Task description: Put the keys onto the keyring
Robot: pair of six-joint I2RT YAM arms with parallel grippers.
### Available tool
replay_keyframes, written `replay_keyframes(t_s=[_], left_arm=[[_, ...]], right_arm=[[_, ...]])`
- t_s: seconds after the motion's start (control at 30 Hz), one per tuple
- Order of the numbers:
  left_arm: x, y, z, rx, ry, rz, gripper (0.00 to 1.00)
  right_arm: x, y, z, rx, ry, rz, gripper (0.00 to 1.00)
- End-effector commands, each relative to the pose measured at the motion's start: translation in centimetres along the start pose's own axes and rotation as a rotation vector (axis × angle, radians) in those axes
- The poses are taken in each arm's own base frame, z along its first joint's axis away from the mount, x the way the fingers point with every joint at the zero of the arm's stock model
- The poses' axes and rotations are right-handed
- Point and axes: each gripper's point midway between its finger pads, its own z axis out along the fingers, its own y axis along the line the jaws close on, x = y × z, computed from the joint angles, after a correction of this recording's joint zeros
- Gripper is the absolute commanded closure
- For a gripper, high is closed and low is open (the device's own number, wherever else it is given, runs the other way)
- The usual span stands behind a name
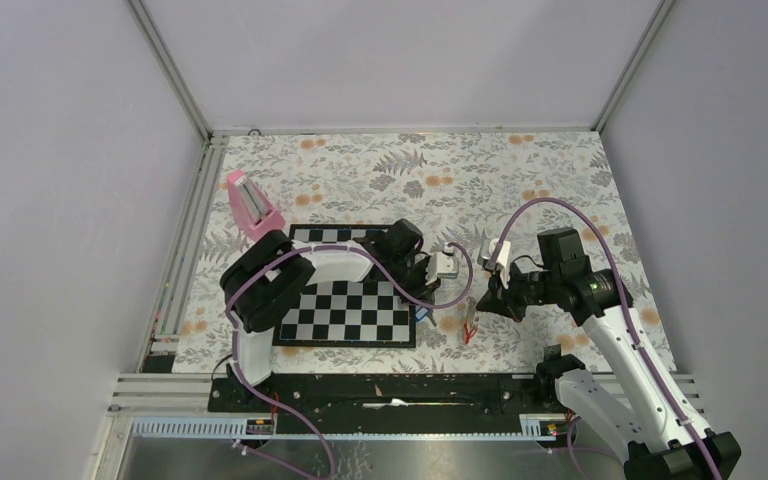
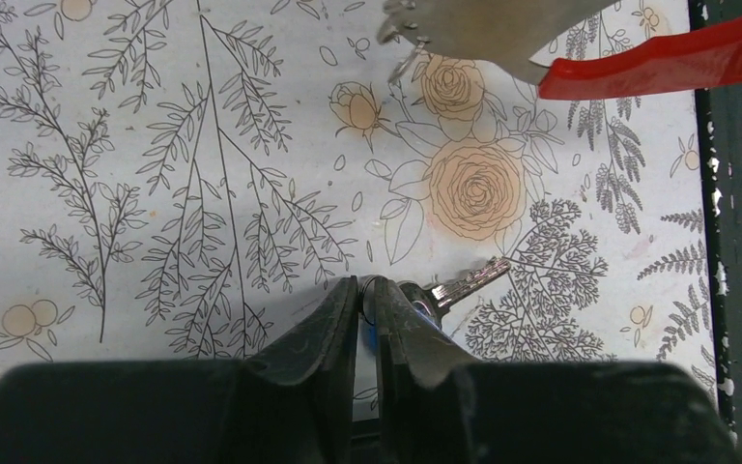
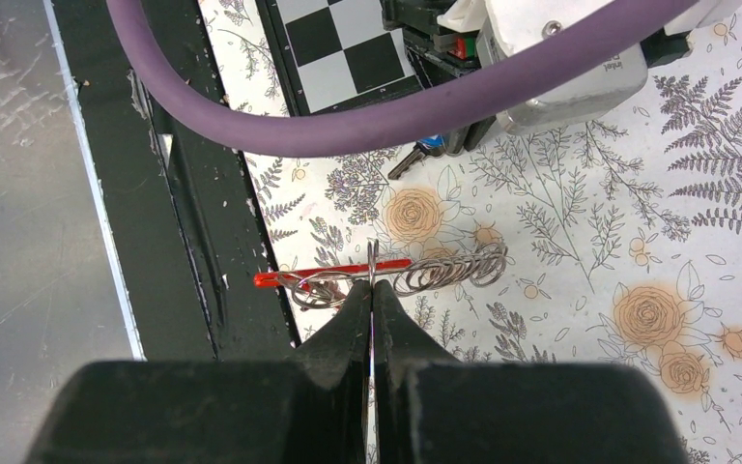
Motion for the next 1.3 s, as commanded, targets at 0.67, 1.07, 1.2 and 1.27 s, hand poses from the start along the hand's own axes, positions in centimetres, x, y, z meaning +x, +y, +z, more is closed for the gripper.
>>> replay_keyframes(t_s=[0.67, 1.07, 1.2, 1.27], left_arm=[[-1.8, -1.5, -1.3, 0.102, 0.020, -0.040, 0.83], [-1.0, -1.3, -1.1, 0.095, 0.048, -0.044, 0.77], [-0.8, -1.2, -1.0, 0.094, 0.053, -0.049, 0.75], [-0.7, -1.2, -0.9, 0.096, 0.055, -0.052, 0.75]], right_arm=[[-0.5, -0.6, 0.0, 0.025, -0.029, -0.028, 1.00], [-0.5, -0.7, 0.0, 0.028, -0.030, -0.029, 1.00], [-0.5, -0.7, 0.1, 0.027, -0.028, -0.026, 1.00], [-0.5, -0.7, 0.1, 0.028, -0.028, -0.027, 1.00]])
